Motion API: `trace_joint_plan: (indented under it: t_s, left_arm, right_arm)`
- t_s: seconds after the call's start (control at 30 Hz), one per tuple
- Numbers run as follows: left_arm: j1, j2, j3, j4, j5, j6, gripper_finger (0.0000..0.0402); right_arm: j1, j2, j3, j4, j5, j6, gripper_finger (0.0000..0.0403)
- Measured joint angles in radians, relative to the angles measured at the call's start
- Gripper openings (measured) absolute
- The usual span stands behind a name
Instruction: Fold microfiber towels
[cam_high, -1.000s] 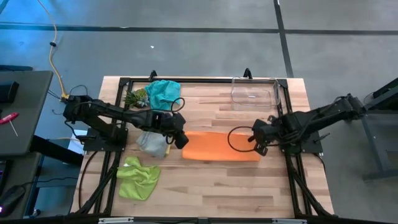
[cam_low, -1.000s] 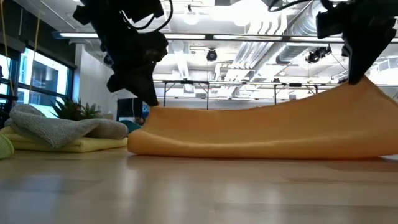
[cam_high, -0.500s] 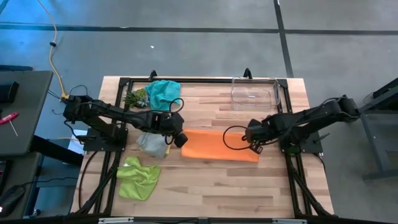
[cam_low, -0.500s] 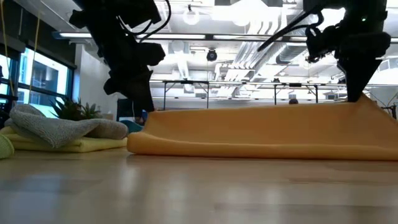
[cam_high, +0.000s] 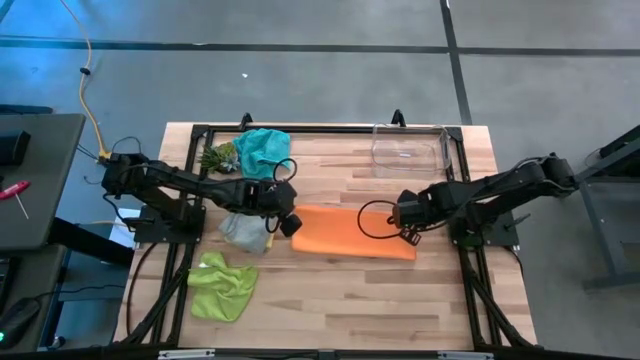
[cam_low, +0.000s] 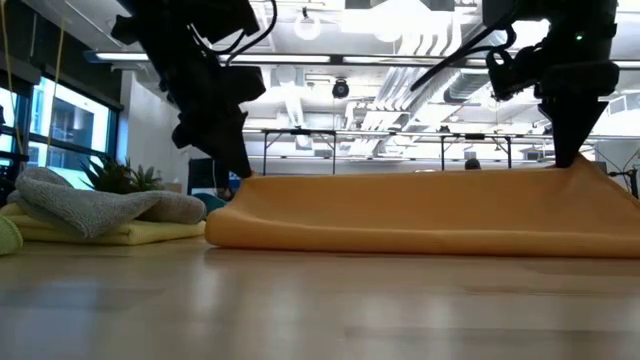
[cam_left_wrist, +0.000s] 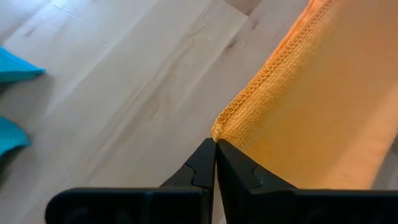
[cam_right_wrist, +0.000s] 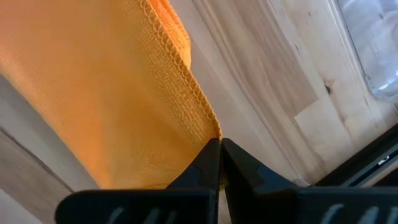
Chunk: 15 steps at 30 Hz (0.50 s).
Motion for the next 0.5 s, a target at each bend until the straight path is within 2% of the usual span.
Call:
trace_joint_plan:
  t_s: [0.27,0.37,0.5]
  left_arm:
    - [0.001,0.000,0.000,-0.004,-0.023,0.010,0.0043]
    - [0.001,0.000,0.000,-0.004,-0.023,0.011,0.0064]
    - [0.002,0.000,0.000,-0.004,-0.022,0.039,0.0088]
  right_arm:
    - [0.000,0.000,0.000,-0.002,0.012,0.026,0.0009]
    - [0.000,0.000,0.000,-0.001,0.021,0.034,0.0044]
    - [0.000,0.000,0.000,-0.001,0.056,0.070,0.0118]
